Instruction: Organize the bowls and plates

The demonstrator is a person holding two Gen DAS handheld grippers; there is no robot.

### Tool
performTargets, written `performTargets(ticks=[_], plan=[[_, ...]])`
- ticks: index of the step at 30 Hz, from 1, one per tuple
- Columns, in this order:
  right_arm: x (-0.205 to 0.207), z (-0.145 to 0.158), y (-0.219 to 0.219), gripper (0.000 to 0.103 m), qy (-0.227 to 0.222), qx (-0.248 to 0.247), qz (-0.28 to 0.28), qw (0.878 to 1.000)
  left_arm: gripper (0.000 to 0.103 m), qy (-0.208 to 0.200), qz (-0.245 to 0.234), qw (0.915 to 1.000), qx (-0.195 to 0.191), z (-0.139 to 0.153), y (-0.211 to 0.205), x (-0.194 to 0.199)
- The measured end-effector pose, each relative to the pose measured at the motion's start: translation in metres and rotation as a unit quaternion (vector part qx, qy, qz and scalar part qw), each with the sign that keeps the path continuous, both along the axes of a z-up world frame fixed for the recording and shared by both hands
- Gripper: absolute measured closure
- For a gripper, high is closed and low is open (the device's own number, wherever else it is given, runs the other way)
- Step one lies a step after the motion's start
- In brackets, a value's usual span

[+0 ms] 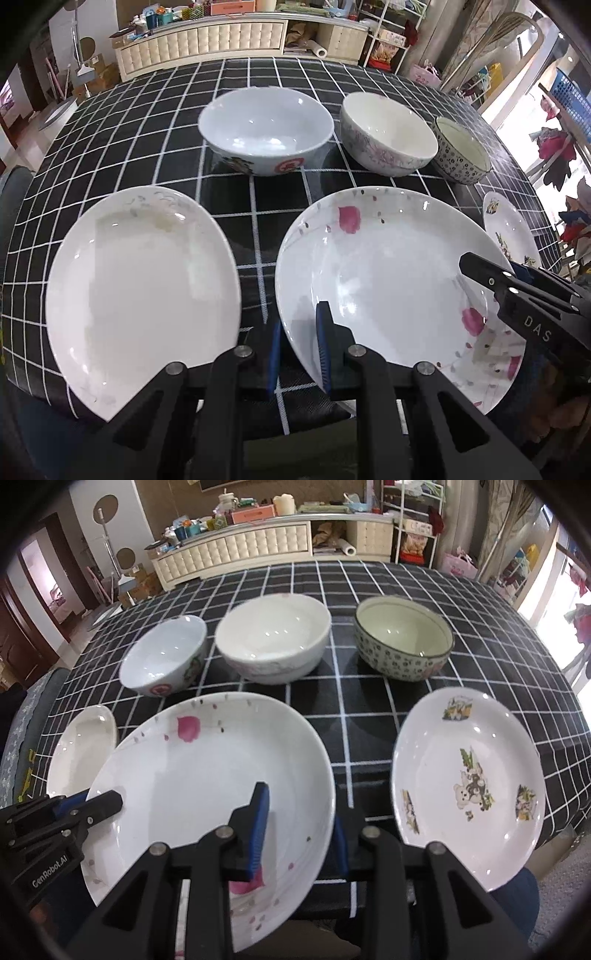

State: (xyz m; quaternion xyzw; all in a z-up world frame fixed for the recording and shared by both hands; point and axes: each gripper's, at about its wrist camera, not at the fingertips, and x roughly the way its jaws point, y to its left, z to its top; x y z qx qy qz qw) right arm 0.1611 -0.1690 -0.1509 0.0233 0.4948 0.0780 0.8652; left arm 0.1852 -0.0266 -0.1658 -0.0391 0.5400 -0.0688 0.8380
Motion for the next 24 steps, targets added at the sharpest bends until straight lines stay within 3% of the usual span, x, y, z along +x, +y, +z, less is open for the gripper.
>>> performTargets(ticks=[13,24], plan=[[-0.004,0.017,0.059,0.068,-0.018,0.002,0.045,0.999,0.088,-0.039,0.036,0.9986,-0.003,0.037,0.047,-0.028],[-0.004,0.005,0.126,0.068,-0.006,-0.004,0.102,0.995,0.088,-0.037,0.091,0.9951,0.012,0.032,0.117,-0.048]])
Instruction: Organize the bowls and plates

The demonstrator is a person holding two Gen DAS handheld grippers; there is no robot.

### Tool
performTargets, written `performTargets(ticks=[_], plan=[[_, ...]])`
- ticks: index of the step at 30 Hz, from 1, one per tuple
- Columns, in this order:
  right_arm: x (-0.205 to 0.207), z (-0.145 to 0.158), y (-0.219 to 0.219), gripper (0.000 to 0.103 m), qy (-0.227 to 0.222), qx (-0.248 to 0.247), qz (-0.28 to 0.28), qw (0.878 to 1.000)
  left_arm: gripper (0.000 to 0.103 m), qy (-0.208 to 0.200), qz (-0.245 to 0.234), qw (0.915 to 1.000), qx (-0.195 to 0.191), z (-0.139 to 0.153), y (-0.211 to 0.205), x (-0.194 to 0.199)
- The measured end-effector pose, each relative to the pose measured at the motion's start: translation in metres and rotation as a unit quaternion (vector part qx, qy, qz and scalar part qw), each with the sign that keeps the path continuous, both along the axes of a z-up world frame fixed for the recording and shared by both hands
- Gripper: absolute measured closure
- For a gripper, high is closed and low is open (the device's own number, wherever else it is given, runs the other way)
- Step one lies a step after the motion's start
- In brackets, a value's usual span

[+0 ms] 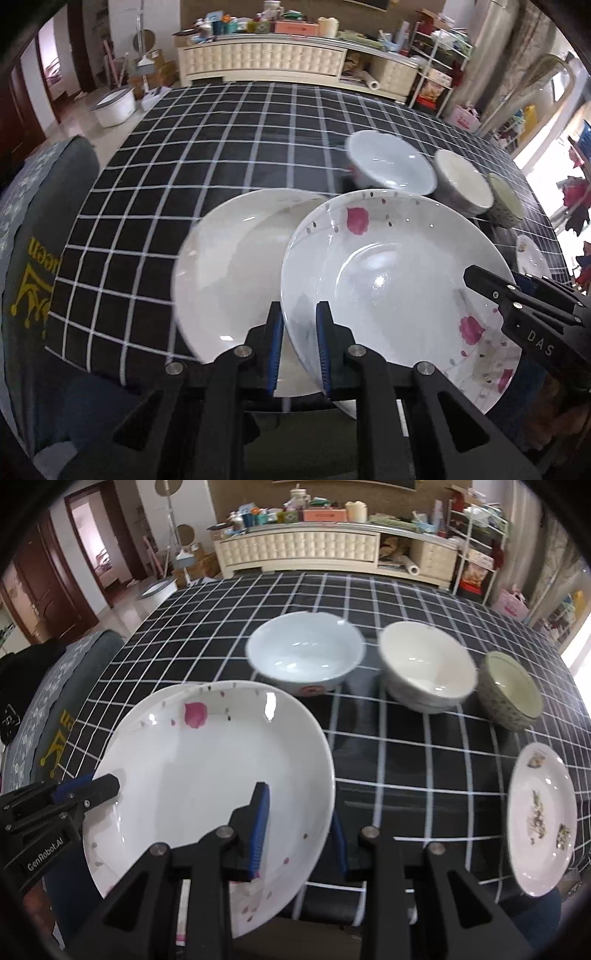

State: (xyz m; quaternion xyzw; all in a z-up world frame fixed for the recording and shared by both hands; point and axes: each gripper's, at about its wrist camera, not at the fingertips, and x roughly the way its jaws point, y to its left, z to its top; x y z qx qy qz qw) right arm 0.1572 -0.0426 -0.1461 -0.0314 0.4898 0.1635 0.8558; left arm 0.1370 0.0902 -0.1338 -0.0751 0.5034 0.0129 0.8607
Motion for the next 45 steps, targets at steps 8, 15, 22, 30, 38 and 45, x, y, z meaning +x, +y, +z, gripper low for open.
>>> performTargets(ticks=[8,15,22,30,38,45], plan=[[0.002,-0.01,0.026,0.068,0.007,-0.01,0.019,1.0,0.088,0.007,0.029,0.9996,0.002,-0.009,0.035,-0.01],[0.008,-0.013,0.043,0.068,0.008,-0.016,0.028,0.999,0.088,0.015,0.038,0.9992,0.004,-0.018,0.048,-0.011],[0.013,-0.018,0.053,0.071,0.017,-0.021,0.035,0.999,0.088,0.019,0.045,0.9988,-0.003,-0.027,0.06,-0.007],[0.018,-0.021,0.06,0.073,0.021,-0.026,0.039,0.999,0.088,0.008,0.055,0.9985,0.005,-0.023,0.073,0.0],[0.016,-0.017,0.054,0.073,0.023,-0.007,0.034,0.999,0.088,0.004,0.064,0.9979,-0.01,-0.022,0.08,-0.003],[0.004,0.003,0.037,0.073,0.006,0.009,0.026,1.0,0.088,-0.025,0.056,0.998,0.015,0.002,0.067,-0.012]])
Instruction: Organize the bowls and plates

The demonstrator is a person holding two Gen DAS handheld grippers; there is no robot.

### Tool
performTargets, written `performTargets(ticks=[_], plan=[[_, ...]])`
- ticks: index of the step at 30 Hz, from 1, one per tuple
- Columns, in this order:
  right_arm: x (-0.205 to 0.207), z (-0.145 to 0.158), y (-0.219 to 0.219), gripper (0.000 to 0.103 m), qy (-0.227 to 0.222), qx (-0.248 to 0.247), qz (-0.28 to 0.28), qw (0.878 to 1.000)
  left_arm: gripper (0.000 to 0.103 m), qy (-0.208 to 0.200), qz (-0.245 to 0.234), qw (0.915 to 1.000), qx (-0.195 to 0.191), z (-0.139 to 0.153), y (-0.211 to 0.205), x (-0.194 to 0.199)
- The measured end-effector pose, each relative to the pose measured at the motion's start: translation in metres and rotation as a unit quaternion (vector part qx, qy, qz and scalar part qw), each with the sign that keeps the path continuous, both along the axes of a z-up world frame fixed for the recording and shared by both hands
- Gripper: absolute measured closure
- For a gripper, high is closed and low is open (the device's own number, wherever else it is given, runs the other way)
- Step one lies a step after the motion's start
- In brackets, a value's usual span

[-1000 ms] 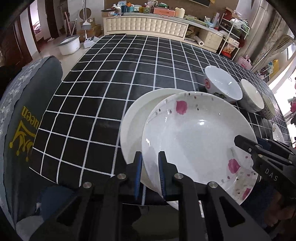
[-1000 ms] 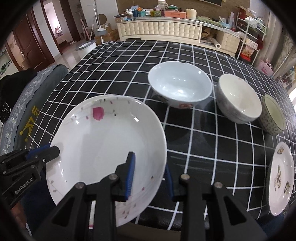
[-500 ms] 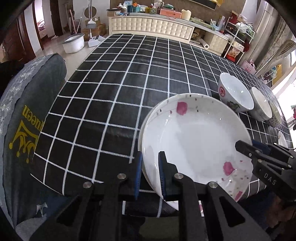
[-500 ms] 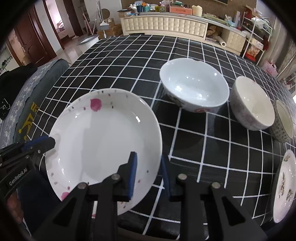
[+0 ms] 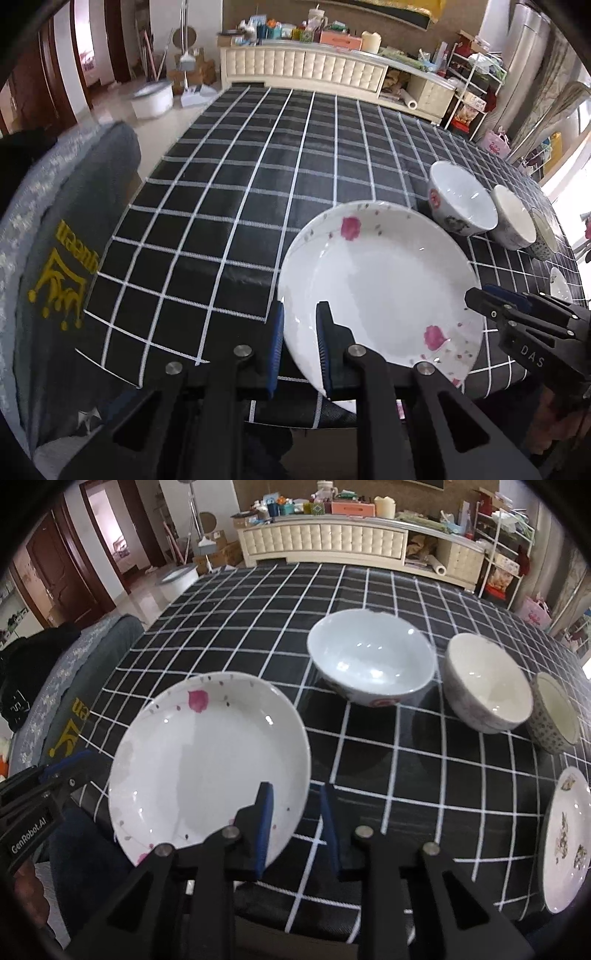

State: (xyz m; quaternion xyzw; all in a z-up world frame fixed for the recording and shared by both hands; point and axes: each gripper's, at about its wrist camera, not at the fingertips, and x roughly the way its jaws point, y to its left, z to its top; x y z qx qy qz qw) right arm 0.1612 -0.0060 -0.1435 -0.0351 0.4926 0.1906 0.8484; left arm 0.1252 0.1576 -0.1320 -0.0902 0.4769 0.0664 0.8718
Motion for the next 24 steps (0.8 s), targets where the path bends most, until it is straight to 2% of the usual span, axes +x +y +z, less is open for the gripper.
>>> performTargets(ticks=[4,8,11,13,14,17,24], plan=[[-0.009,0.02,-0.017,0.072,-0.026,0.001,-0.012,1.0,0.088,-0.011,-0.011,0.9999,-0.003,0.012,-0.015,-0.004],[-0.016,0.04,-0.039,0.061,-0.05,0.007,-0.026,0.998,0.087,-0.022,-0.029,0.9993,-0.004,0.025,-0.038,-0.005],[-0.024,0.054,-0.06,0.049,-0.069,0.013,-0.041,0.997,0.078,-0.035,-0.039,0.9986,-0.001,0.038,-0.058,-0.007],[-0.028,0.061,-0.074,0.044,-0.08,0.015,-0.05,0.995,0.078,-0.045,-0.049,0.9978,0.005,0.047,-0.072,-0.009],[-0.03,0.065,-0.079,0.042,-0.084,0.015,-0.054,0.995,0.077,-0.051,-0.054,0.9972,0.006,0.052,-0.079,-0.009],[-0.035,0.075,-0.101,0.039,-0.093,0.024,-0.066,0.993,0.066,-0.068,-0.073,0.9949,0.013,0.067,-0.102,-0.013],[-0.045,0.095,-0.156,0.028,-0.117,0.028,-0.104,0.987,0.059,-0.089,-0.12,0.9887,0.016,0.09,-0.16,-0.012]])
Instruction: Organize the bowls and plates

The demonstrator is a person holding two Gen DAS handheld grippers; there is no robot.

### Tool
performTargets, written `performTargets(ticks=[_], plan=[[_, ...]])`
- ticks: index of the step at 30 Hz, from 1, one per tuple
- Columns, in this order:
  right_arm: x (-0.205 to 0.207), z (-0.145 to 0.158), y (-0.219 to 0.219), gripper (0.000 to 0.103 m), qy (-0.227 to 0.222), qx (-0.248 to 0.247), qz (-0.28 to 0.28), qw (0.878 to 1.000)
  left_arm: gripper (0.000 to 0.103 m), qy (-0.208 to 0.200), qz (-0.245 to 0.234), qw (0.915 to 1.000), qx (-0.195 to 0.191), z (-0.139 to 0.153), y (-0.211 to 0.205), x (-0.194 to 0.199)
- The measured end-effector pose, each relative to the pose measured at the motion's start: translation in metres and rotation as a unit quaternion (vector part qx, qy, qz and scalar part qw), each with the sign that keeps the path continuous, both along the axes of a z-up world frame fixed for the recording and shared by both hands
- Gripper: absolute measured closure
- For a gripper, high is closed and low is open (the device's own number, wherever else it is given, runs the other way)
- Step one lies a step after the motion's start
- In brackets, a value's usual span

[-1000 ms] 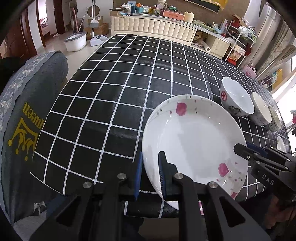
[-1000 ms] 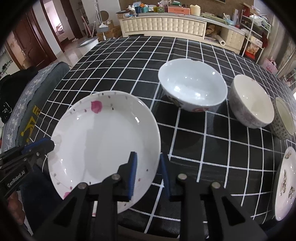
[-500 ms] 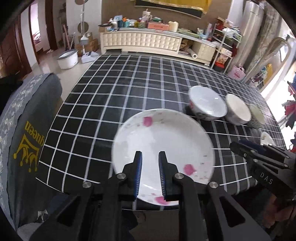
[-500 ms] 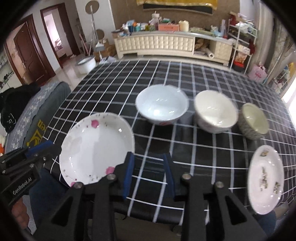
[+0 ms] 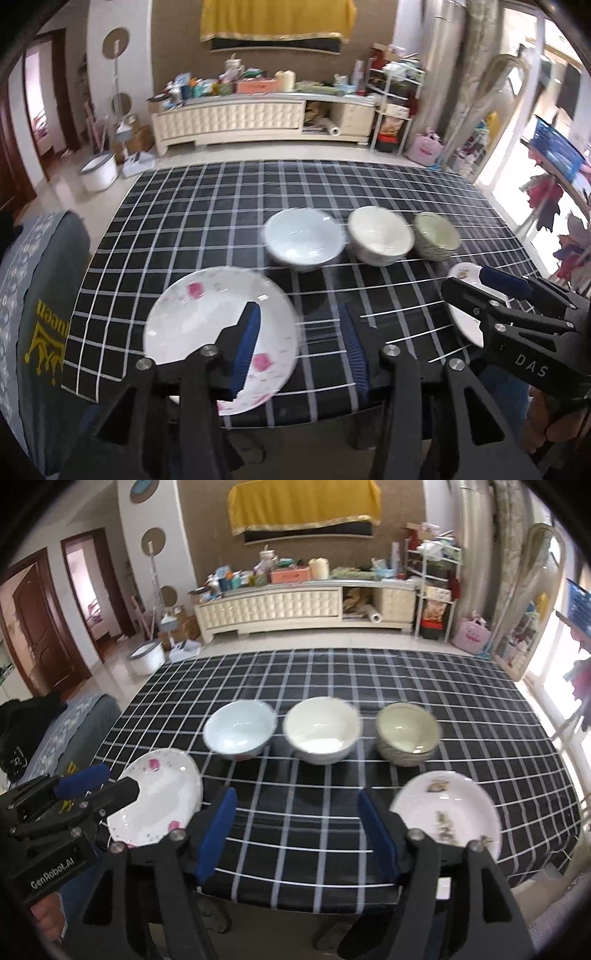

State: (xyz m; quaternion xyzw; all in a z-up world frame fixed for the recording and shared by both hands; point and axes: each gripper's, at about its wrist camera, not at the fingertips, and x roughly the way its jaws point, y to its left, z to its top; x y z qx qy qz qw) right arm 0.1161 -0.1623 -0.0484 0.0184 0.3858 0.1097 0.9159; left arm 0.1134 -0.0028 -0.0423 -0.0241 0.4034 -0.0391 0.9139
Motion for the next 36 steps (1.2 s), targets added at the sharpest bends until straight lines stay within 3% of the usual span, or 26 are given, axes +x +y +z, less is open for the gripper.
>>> performTargets(ticks=[4,6,11,14,22,36], plan=[[-0.002,0.007,-0.029,0.019,-0.009,-0.002,-0.02,1.0,0.05,-0.011,-0.028,0.9995,0.006,0.009,-0.034,0.004],[-0.003,0.009,-0.041,0.016,-0.014,-0.006,-0.029,0.999,0.039,-0.019,-0.042,0.9989,0.008,0.013,-0.051,0.006],[-0.001,0.007,-0.072,0.007,-0.011,-0.005,-0.046,0.999,0.037,-0.024,-0.073,0.9971,0.005,0.019,-0.088,0.011],[0.003,0.004,-0.089,0.007,-0.005,-0.006,-0.058,0.998,0.024,-0.021,-0.078,0.9967,0.012,0.019,-0.105,0.018],[0.01,-0.013,-0.129,0.0,0.016,-0.012,-0.079,0.997,0.024,-0.006,-0.103,0.9946,0.009,0.012,-0.148,0.039],[0.037,-0.07,-0.182,0.0,0.097,-0.013,-0.108,0.989,0.024,0.059,-0.127,0.9899,0.023,-0.038,-0.205,0.077]])
